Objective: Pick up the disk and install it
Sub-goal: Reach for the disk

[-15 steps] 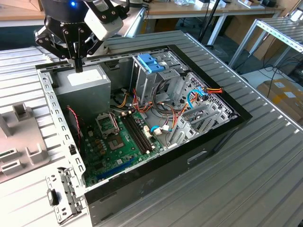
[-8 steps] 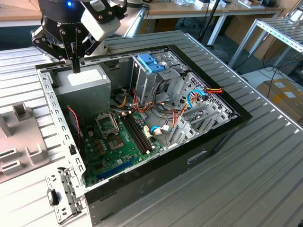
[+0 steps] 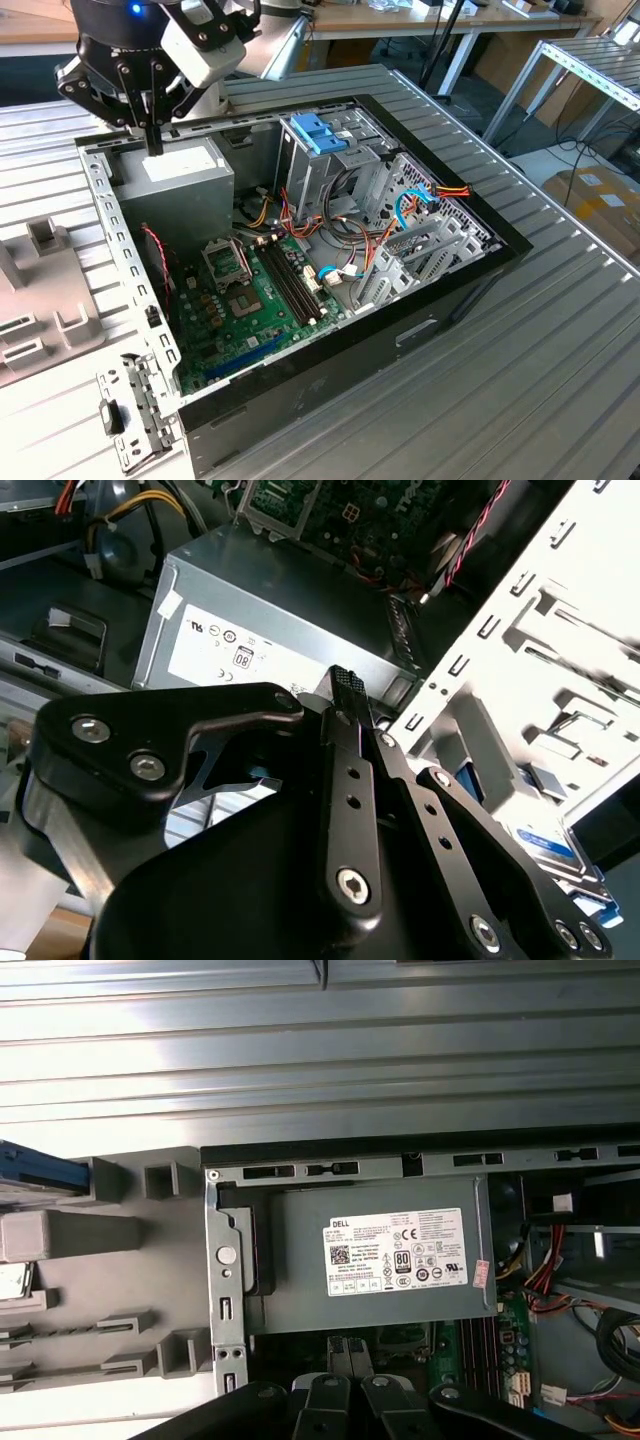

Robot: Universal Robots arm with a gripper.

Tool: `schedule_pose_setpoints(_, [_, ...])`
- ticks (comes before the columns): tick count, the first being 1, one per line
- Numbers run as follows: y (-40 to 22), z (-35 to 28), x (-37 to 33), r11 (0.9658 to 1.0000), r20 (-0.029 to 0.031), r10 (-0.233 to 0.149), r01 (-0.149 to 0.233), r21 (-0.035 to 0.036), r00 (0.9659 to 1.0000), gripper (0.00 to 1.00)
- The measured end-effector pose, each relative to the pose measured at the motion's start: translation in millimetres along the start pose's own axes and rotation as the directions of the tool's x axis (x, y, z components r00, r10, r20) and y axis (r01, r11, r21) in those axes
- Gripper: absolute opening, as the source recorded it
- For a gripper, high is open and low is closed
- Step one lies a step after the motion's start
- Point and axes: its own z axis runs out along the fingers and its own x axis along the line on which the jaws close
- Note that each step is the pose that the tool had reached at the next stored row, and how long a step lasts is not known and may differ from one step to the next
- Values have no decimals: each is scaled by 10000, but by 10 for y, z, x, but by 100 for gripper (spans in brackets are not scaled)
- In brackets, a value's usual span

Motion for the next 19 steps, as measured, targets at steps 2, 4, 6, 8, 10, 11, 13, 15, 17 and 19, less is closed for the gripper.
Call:
schedule_pose_setpoints(2, [-1,0,15,10000,0,0,0,0,10000,11])
schedule_pose_setpoints(4, [-3,-1,35,10000,0,0,0,0,10000,11])
schedule_pose_setpoints(6, [-4,-1,47,10000,0,0,0,0,10000,11])
schedule_pose_setpoints(8, [-5,-2,67,10000,0,0,0,-1,10000,11])
schedule_pose_setpoints(10, [-6,-2,80,10000,0,0,0,0,10000,11])
schedule_pose_setpoints(11, [-6,-2,85,10000,0,0,0,0,10000,11])
schedule_pose_setpoints(13, [-8,-3,101,10000,0,0,0,0,10000,11])
schedule_pose_setpoints(15, [-9,-3,121,10000,0,-1,1,0,10000,11])
schedule_pose_setpoints(17, [-10,-3,134,10000,0,0,0,-1,10000,11])
schedule_pose_setpoints(19, [-12,-4,152,10000,0,-1,1,0,10000,11])
